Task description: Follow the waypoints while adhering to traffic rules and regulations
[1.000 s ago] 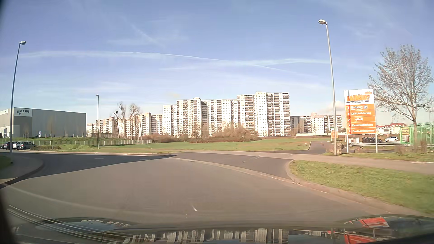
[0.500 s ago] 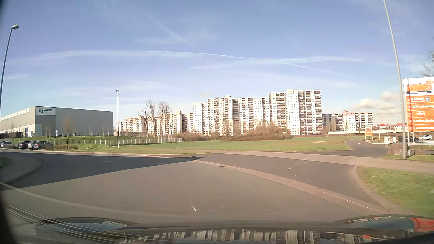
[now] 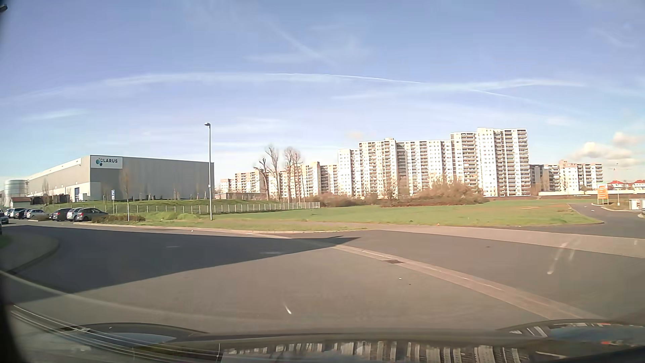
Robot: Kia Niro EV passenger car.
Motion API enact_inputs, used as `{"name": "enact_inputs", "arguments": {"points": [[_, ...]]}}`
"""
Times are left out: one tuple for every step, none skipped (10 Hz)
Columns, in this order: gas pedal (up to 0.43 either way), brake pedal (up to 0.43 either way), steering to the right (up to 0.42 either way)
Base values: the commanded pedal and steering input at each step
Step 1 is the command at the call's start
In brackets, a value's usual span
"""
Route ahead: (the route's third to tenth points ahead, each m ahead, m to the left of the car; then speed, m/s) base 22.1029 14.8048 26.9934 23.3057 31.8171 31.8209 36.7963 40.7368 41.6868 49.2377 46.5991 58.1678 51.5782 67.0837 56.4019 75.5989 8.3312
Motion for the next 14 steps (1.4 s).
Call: {"name": "enact_inputs", "arguments": {"points": [[0.220,0.000,-0.148],[0.197,0.000,-0.149],[0.197,0.000,-0.151],[0.197,0.000,-0.152],[0.197,0.000,-0.154],[0.197,0.000,-0.154],[0.189,0.000,-0.155],[0.189,0.000,-0.157],[0.189,0.000,-0.160],[0.189,0.000,-0.161],[0.189,0.000,-0.160],[0.189,0.000,-0.161],[0.189,0.000,-0.160],[0.189,0.000,-0.161]]}}
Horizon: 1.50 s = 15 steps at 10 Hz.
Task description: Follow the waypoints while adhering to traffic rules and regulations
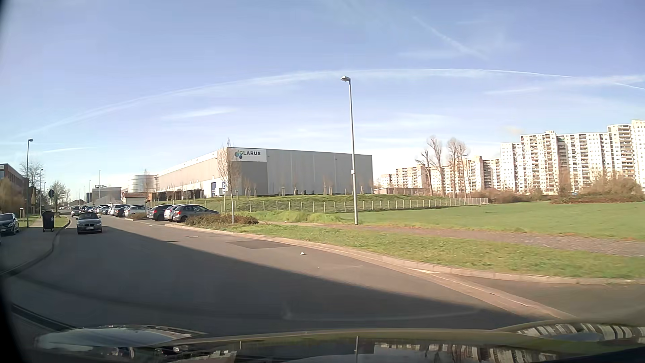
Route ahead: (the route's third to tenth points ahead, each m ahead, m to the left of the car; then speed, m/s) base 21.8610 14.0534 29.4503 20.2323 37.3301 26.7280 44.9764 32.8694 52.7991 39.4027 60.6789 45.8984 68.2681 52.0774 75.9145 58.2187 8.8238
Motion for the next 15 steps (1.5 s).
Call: {"name": "enact_inputs", "arguments": {"points": [[0.189,0.000,-0.161],[0.189,0.000,-0.161],[0.189,0.000,-0.160],[0.189,0.000,-0.160],[0.189,0.000,-0.160],[0.189,0.000,-0.159],[0.189,0.000,-0.159],[0.197,0.000,-0.159],[0.197,0.000,-0.159],[0.197,0.000,-0.159],[0.197,0.000,-0.158],[0.197,0.000,-0.155],[0.197,0.000,-0.152],[0.197,0.000,-0.148],[0.197,0.000,-0.141]]}}
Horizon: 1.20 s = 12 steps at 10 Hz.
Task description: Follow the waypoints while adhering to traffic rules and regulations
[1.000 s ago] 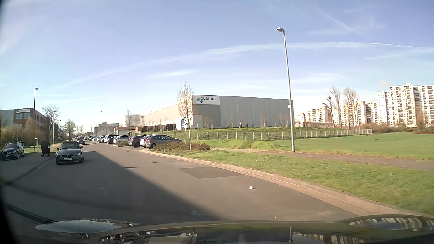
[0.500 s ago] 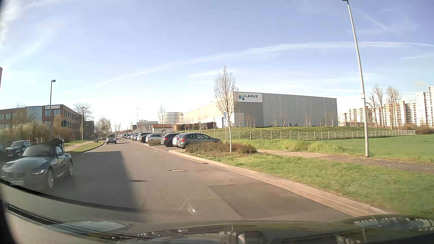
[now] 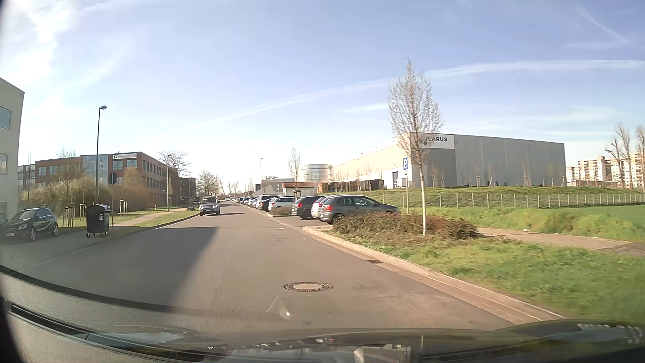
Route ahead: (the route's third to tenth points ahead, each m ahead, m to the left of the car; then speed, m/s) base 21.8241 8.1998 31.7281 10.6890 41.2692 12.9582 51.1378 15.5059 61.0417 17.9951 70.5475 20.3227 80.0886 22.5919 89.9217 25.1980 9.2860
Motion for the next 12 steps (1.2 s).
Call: {"name": "enact_inputs", "arguments": {"points": [[0.197,0.000,-0.137],[0.197,0.000,-0.129],[0.197,0.000,-0.124],[0.197,0.000,-0.119],[0.197,0.000,-0.113],[0.209,0.000,-0.106],[0.209,0.000,-0.100],[0.220,0.000,-0.089],[0.240,0.000,-0.077],[0.248,0.000,-0.066],[0.248,0.000,-0.058],[0.248,0.000,-0.050]]}}
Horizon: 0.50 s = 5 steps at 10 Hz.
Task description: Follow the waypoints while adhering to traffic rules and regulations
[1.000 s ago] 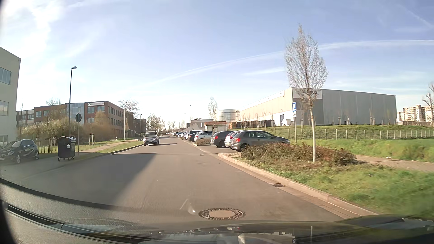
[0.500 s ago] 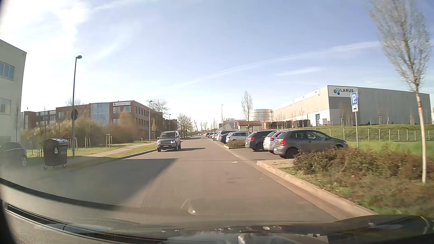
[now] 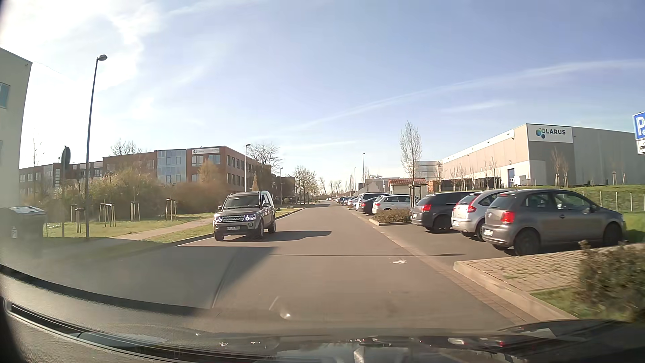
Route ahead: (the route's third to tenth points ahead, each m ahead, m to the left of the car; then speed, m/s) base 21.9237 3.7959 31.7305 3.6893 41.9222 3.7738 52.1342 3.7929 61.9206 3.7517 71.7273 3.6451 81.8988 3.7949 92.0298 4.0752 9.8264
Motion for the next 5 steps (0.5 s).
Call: {"name": "enact_inputs", "arguments": {"points": [[0.248,0.000,-0.043],[0.248,0.000,-0.029],[0.260,0.000,-0.020],[0.260,0.000,-0.011],[0.260,0.000,-0.004]]}}
